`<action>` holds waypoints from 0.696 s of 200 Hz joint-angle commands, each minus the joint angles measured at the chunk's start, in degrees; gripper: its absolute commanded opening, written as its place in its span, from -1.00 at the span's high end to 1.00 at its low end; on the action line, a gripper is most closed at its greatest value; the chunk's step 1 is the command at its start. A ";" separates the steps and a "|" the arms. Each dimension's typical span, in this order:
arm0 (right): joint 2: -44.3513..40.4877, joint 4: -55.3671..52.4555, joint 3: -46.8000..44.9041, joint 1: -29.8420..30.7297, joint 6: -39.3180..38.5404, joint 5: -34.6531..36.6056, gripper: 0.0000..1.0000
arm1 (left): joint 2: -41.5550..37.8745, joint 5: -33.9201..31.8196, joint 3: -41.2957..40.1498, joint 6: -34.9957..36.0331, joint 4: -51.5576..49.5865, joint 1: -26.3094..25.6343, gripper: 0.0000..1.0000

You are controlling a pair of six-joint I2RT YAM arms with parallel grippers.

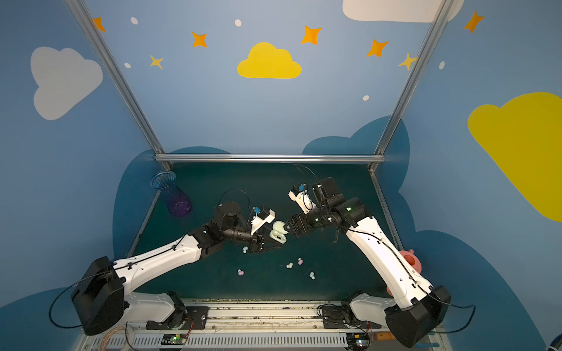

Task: Insert wireless bluetooth earbuds into charging case
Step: Open the charging case, then turn over the wireless bluetooth earbud at the bottom-center of the table.

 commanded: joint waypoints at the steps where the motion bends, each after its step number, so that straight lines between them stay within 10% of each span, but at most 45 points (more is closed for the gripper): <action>1: -2.13 -2.59 2.46 -0.63 2.69 -1.92 -0.73 | -2.25 -2.50 -1.64 0.22 1.12 0.22 0.60; 139: -2.95 7.02 -20.01 5.92 37.02 1.69 -0.75 | -19.70 -21.49 -14.19 -3.47 1.85 2.60 0.59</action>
